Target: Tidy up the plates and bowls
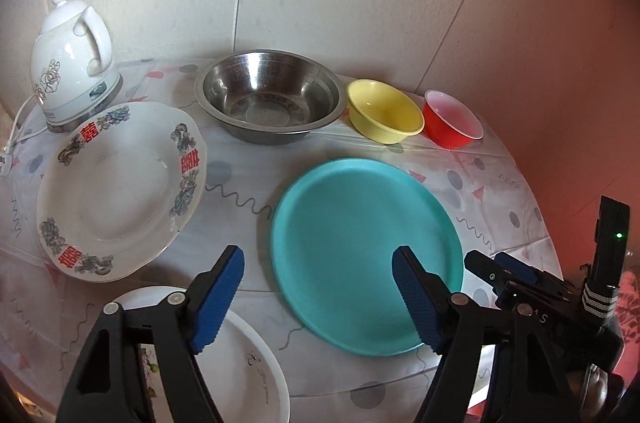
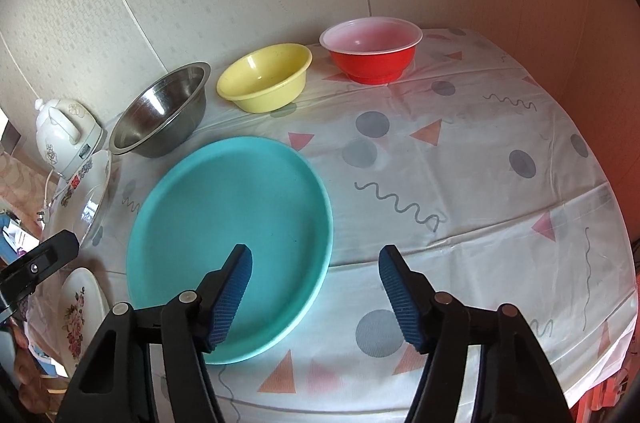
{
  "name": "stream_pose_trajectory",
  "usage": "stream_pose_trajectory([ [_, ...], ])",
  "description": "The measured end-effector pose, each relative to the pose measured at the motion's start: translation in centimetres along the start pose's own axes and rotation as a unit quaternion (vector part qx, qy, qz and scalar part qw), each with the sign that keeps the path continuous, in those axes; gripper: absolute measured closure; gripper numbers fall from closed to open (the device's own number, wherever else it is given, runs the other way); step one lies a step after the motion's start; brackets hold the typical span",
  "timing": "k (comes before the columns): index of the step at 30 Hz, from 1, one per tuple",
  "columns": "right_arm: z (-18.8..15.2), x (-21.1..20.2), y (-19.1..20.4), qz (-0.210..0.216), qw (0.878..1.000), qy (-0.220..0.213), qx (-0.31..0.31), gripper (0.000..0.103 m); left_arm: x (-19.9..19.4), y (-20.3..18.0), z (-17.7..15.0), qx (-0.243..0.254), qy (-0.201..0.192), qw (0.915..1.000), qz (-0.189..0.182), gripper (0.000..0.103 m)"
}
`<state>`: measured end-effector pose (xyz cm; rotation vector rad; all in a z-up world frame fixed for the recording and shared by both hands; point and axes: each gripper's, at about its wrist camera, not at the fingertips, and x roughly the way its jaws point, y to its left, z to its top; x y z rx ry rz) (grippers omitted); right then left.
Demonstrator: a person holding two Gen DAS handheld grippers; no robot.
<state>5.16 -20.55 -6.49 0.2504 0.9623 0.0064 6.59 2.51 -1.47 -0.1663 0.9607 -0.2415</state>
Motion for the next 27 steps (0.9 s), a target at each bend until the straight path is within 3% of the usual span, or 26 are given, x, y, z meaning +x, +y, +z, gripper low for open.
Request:
stream_pose_trajectory([
  [2,0.0,0.6,-0.4,0.001,1.000,0.009,0.004,0.056,1.0,0.0,0.5,0.009,0.019,0.9997,-0.007,0.054],
  [5,-0.1,1.3,-0.7,0.003,1.000,0.019,-0.004,0.068,2.5,0.0,1.0,0.013,0.045,0.9989,-0.007,0.065],
  [10,0.1,2.5,-0.6,0.006,0.999,0.033,-0.014,0.074,4.8,0.2,1.7,0.025,0.076,0.9968,0.006,0.081],
  [20,0.6,3.4,0.0,0.009,0.997,0.052,-0.062,0.074,8.2,0.9,2.9,0.043,0.101,0.9932,0.040,0.082],
  [27,0.8,3.7,0.3,0.005,0.994,0.057,-0.096,0.088,9.0,0.7,3.3,0.063,0.104,0.9919,0.037,0.082],
])
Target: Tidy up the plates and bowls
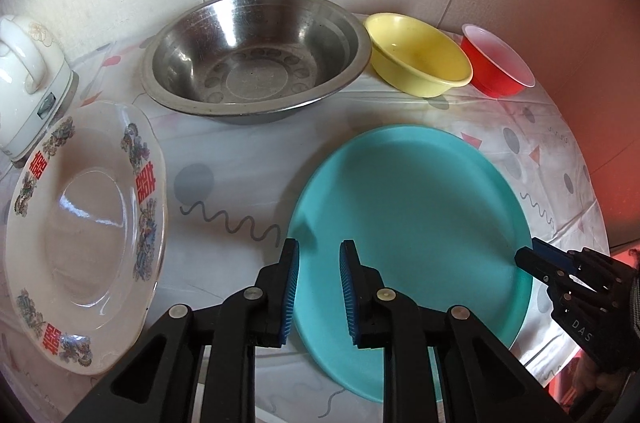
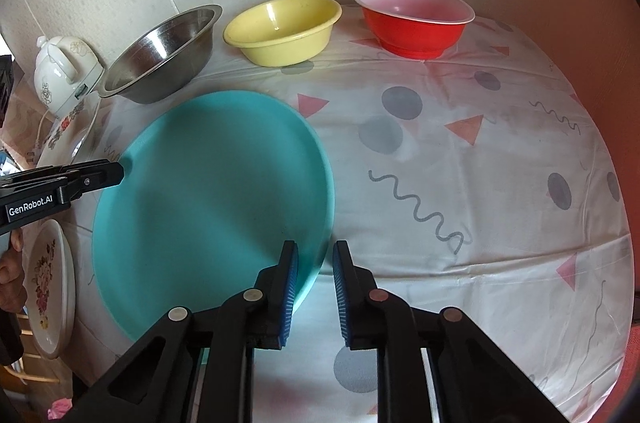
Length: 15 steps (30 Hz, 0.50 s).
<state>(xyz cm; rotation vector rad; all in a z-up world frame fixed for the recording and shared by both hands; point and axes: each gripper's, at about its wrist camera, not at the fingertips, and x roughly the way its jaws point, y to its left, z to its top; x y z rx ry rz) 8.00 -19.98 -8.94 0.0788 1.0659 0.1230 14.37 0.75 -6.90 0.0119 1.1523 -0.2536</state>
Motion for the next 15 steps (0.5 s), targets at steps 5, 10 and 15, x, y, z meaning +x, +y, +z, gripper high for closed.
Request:
stream_pose_trajectory([
  [5,0.1,0.0,0.2,-0.003,1.000,0.002,-0.016,0.089,0.6,-0.4,0.0,0.013,0.016,0.9997,-0.015,0.082],
  [10,0.3,0.0,-0.1,-0.013,1.000,0.005,-0.021,0.090,0.1,-0.8,-0.3,0.019,0.007,0.9997,-0.015,0.083],
  [15,0.6,0.0,-0.6,-0.024,0.999,0.009,-0.024,0.090,-0.9,-0.3,0.2,0.021,-0.004,0.9997,-0.010,0.083],
])
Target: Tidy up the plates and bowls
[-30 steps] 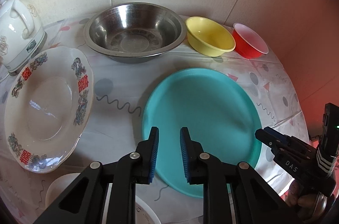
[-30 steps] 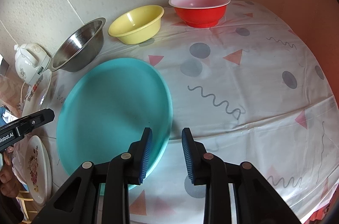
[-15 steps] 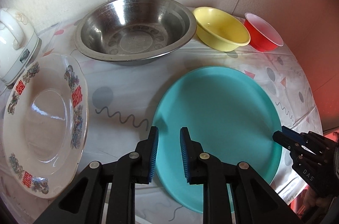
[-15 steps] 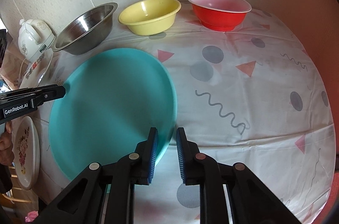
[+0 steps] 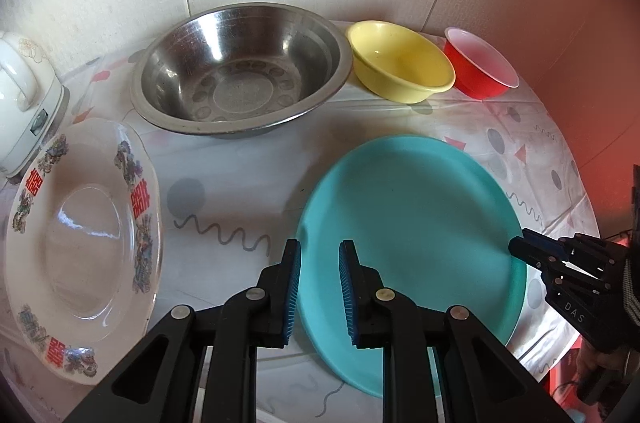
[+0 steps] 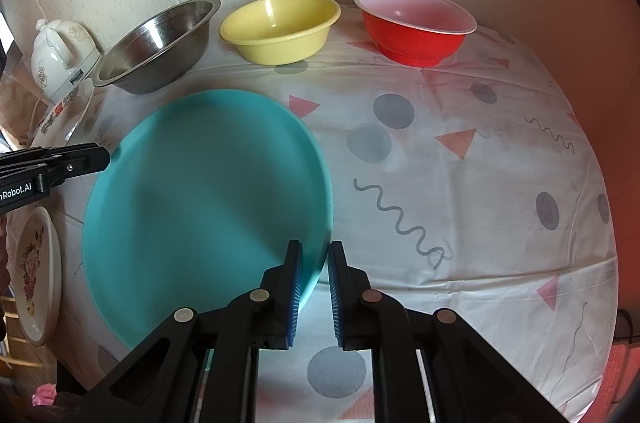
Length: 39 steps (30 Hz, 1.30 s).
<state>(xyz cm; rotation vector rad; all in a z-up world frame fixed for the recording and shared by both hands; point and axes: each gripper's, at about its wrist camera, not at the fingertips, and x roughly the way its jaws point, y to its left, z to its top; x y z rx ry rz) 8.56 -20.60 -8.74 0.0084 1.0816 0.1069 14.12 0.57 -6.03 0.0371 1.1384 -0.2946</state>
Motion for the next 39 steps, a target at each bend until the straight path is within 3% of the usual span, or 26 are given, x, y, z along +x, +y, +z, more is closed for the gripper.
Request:
stream_pose_trajectory([
  [5,-0.2,-0.3,-0.9,-0.019,1.000,-0.001,0.002,0.091,1.6,-0.5,-0.4,0.005,0.029,0.9995,0.012,0.082],
  [10,-0.3,-0.4,-2.0,-0.033,0.999,-0.002,0.013,0.091,1.8,-3.0,-1.2,0.045,0.033,0.9984,0.008,0.083],
  [14,-0.5,-0.5,-3.1,-0.035,0.999,-0.002,0.028,0.091,1.8,-3.6,-1.3,0.035,0.031,0.9989,0.005,0.087],
  [20,-0.8,-0.6,-4.7,0.003,0.999,0.009,0.042,0.089,1.4,-4.4,-2.5,0.019,0.022,0.9995,0.013,0.087],
  [23,-1.0,-0.7,-4.7,0.002,0.999,0.012,0.041,0.088,1.3,-5.0,-3.3,0.008,0.013,0.9997,0.017,0.087],
  [32,-1.9,-0.8,-4.0,-0.026,0.998,-0.016,0.056,0.087,1.0,-5.6,-4.2,0.005,0.000,0.9994,0.034,0.087],
  [39,-2.0,-3.0,-4.0,-0.093,0.991,-0.067,0.070,0.084,1.0,-5.8,-4.3,-0.001,-0.002,0.9990,0.046,0.086],
])
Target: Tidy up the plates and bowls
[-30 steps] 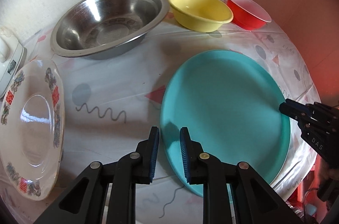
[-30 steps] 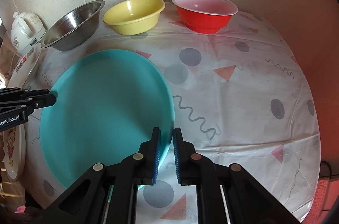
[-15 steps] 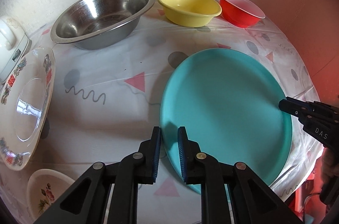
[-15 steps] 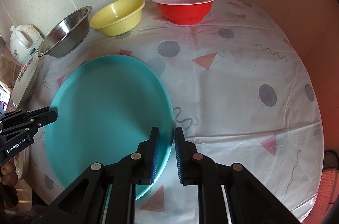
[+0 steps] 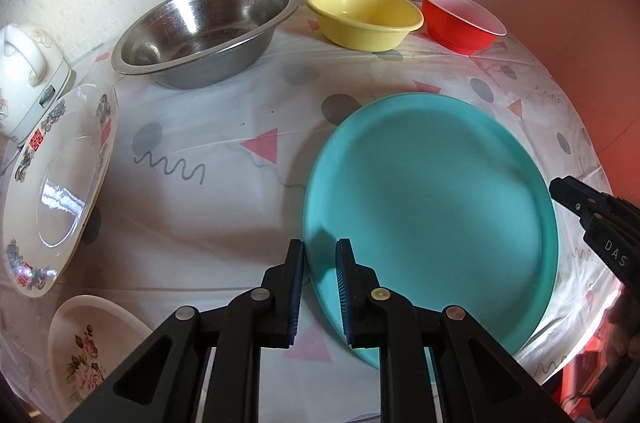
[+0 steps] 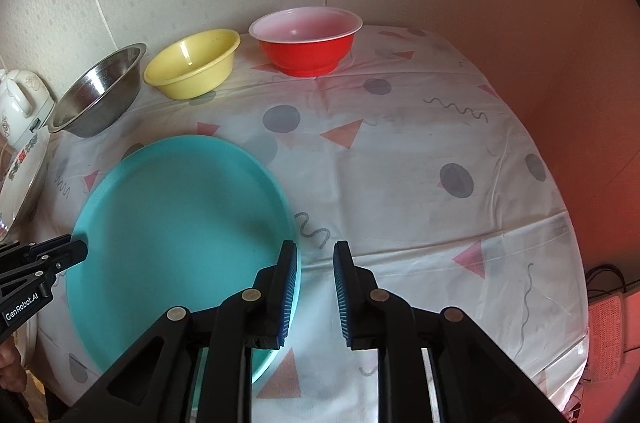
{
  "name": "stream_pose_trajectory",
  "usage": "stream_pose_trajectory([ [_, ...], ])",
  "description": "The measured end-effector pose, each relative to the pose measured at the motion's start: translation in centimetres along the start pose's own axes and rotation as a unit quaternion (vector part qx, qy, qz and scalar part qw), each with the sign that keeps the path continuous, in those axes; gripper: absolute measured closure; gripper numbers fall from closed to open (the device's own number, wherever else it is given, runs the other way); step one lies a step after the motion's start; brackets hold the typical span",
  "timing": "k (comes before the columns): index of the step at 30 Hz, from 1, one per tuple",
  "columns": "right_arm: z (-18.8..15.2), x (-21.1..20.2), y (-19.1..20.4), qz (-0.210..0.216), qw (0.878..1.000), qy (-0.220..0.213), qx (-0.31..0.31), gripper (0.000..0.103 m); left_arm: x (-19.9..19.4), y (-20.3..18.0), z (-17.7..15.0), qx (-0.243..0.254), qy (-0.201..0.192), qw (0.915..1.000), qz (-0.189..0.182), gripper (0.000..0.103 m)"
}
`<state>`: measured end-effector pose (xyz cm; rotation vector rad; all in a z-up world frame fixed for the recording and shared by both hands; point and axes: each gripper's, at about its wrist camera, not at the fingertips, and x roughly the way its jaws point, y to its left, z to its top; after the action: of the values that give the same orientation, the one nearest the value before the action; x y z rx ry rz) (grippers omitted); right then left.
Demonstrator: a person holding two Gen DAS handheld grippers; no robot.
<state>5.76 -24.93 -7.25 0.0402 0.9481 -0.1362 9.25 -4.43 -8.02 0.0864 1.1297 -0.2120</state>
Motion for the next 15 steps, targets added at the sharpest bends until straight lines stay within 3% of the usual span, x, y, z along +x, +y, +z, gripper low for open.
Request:
stream_pose_trajectory([
  [4,0.7,-1.7,0.4,-0.010,1.000,-0.028,-0.006,0.082,0.0,0.0,0.0,-0.003,-0.002,1.0000,0.001,0.086],
  [15,2.5,-6.8,4.7,0.010,0.993,-0.111,-0.036,0.070,-0.9,0.4,-0.5,-0.012,-0.020,0.9995,0.020,0.087],
])
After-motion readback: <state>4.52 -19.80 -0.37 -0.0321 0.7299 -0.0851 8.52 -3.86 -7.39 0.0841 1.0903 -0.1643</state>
